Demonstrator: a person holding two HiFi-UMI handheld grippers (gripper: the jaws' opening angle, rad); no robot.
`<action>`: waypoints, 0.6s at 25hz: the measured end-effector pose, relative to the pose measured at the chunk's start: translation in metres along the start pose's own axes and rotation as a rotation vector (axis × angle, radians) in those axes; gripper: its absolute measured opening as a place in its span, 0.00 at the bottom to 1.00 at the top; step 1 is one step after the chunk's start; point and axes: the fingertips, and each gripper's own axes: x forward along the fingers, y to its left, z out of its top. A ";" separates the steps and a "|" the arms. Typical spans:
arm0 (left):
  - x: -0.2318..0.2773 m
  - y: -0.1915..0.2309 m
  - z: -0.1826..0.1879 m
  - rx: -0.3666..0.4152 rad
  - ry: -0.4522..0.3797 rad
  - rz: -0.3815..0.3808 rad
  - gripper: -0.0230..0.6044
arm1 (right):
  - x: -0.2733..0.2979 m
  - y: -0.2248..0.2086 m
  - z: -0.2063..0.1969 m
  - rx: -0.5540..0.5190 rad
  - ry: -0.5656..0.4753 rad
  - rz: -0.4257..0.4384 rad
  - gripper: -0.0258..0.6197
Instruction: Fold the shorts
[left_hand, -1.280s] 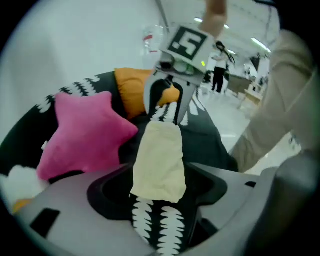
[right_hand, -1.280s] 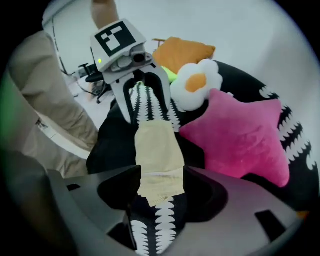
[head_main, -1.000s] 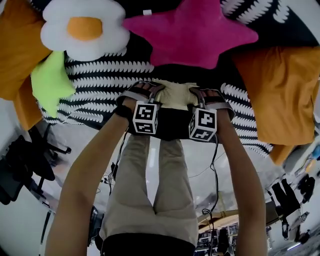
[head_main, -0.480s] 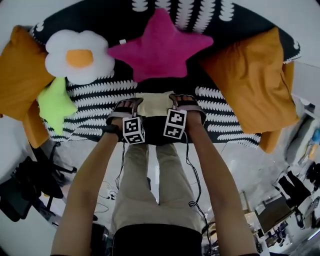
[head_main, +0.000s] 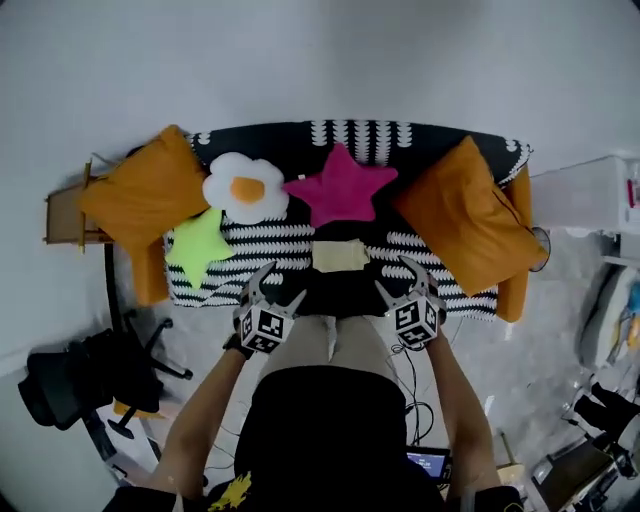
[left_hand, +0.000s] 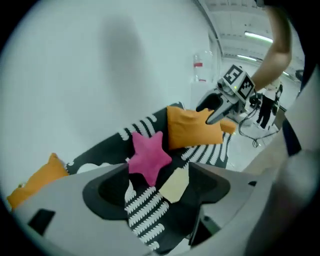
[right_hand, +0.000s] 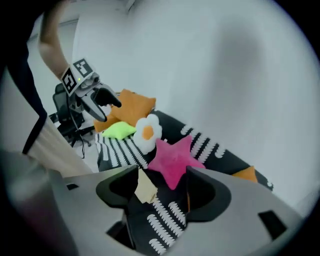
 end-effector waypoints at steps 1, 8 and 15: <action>-0.023 0.003 0.016 -0.032 -0.046 0.029 0.64 | -0.023 -0.004 0.022 0.021 -0.046 -0.037 0.53; -0.145 0.023 0.082 -0.136 -0.321 0.216 0.64 | -0.172 -0.017 0.167 0.187 -0.453 -0.282 0.45; -0.257 0.021 0.078 -0.226 -0.517 0.249 0.64 | -0.220 0.072 0.208 0.144 -0.510 -0.193 0.48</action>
